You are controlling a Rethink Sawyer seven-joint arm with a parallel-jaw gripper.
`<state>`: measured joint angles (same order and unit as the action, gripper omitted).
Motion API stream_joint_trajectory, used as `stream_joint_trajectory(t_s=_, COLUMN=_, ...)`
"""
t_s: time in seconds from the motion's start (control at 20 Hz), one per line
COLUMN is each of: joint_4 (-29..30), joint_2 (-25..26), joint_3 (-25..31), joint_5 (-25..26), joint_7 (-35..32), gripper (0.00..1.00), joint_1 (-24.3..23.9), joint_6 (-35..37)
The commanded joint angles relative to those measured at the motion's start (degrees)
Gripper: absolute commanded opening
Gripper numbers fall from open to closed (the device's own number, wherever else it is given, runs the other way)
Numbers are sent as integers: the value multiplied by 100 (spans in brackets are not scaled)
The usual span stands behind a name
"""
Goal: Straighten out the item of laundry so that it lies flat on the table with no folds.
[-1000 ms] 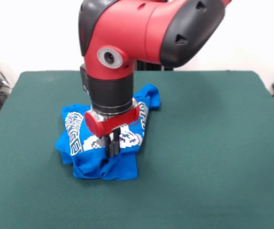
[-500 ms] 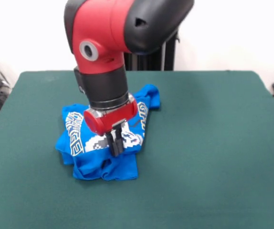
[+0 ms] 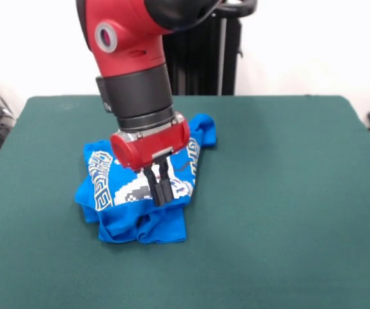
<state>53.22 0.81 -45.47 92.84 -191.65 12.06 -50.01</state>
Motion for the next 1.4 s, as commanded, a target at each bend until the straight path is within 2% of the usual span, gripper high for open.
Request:
stream_joint_trajectory(t_s=0.05, joint_4=215, joint_2=222, joint_3=739, joint_5=-225, joint_7=1341, gripper=0, joint_1=174, joint_6=666)
stream_joint_trajectory(t_s=0.15, joint_4=122, joint_2=423, joint_3=620, joint_5=-35, joint_7=1208, gripper=0, joint_1=224, joint_6=757)
stream_joint_trajectory(t_s=0.65, joint_4=36, joint_2=529, joint_3=925, joint_5=-160, joint_7=1690, gripper=0, joint_1=45, joint_6=1232)
stream_joint_trajectory(t_s=0.85, joint_4=150, joint_2=350, joint_3=1181, joint_5=-344, joint_7=2021, gripper=0, joint_1=-77, joint_6=1175)
stream_joint_trajectory(t_s=1.0, joint_4=296, joint_2=135, joint_3=1380, joint_5=-436, joint_7=2057, gripper=0, joint_1=-181, joint_6=783)
stream_joint_trajectory(t_s=1.2, joint_4=451, joint_2=-96, joint_3=1615, joint_5=-603, joint_7=2252, gripper=0, joint_1=-287, joint_6=609)
stream_joint_trajectory(t_s=1.4, joint_4=496, joint_2=-109, joint_3=1636, joint_5=-490, joint_7=2092, gripper=0, joint_1=-239, joint_6=572)
